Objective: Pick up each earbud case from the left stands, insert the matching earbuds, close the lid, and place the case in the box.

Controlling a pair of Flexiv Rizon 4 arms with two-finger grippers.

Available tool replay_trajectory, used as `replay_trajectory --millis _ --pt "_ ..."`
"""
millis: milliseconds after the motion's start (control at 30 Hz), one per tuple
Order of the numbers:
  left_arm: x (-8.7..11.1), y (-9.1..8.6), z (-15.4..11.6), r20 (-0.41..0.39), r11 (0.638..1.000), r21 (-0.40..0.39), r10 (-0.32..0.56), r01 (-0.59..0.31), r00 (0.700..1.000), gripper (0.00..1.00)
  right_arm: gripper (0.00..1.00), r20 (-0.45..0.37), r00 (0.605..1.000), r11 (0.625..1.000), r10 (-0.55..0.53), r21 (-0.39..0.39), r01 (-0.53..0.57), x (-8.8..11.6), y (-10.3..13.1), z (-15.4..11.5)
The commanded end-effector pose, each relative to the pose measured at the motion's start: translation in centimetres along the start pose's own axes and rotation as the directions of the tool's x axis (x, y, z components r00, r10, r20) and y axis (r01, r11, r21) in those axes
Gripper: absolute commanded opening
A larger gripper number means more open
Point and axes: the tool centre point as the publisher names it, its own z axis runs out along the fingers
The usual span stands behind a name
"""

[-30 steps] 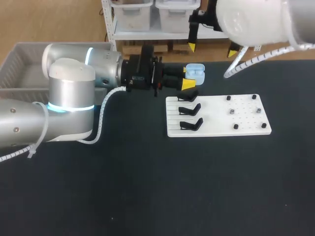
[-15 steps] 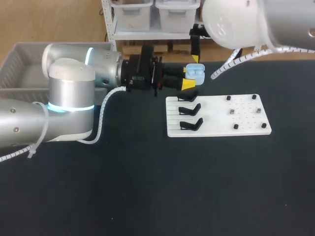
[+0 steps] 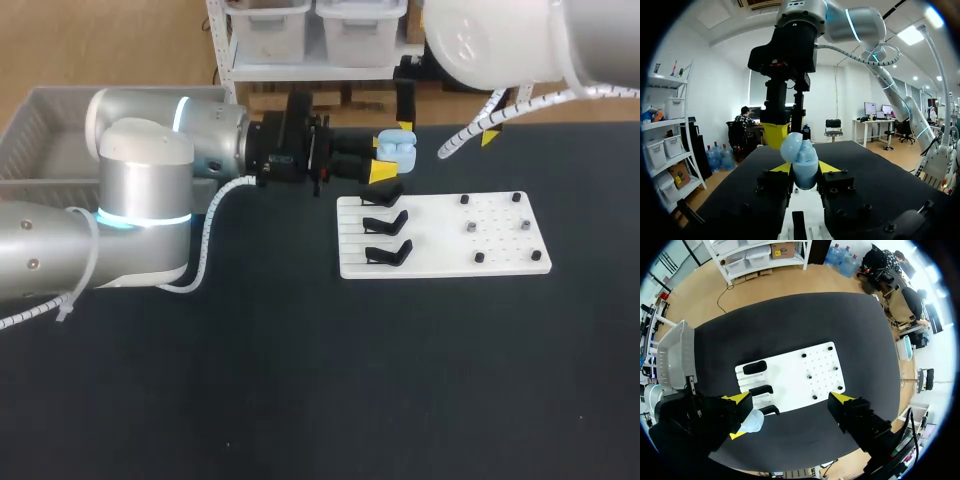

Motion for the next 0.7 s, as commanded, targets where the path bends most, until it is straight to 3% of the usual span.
replay_trajectory --millis 33,200,333,400,500,700 --pt "0.0 0.0 0.0 -0.001 1.0 0.0 0.0 0.0 1.0 0.0 1.0 -0.002 1.0 1.0 -0.006 -0.018 0.006 0.9 -0.5 -0.3" --pt "0.0 0.0 0.0 -0.001 1.0 0.0 0.0 0.0 1.0 0.0 1.0 0.022 1.0 0.999 -0.006 -0.042 0.007 1.0 -0.5 -0.6" --pt "0.0 0.0 0.0 -0.001 1.0 0.0 0.0 0.0 1.0 0.0 1.0 0.127 0.991 0.99 0.043 -0.139 -0.025 0.2 -0.9 -2.8" --pt "0.0 0.0 0.0 -0.001 1.0 0.0 0.0 0.0 1.0 0.0 1.0 0.239 0.971 0.987 0.025 -0.161 0.014 0.0 -1.4 -4.3" --pt "0.0 0.0 0.0 -0.001 1.0 0.0 0.0 0.0 1.0 0.0 1.0 0.305 0.952 0.972 0.018 -0.227 0.054 0.4 -2.7 -7.3" --pt "-2.5 -1.8 -3.4 -0.038 0.997 -0.074 -0.035 0.032 0.999 0.0 1.0 0.276 0.961 0.941 0.025 -0.33 0.07 2.7 -5.0 -10.0"
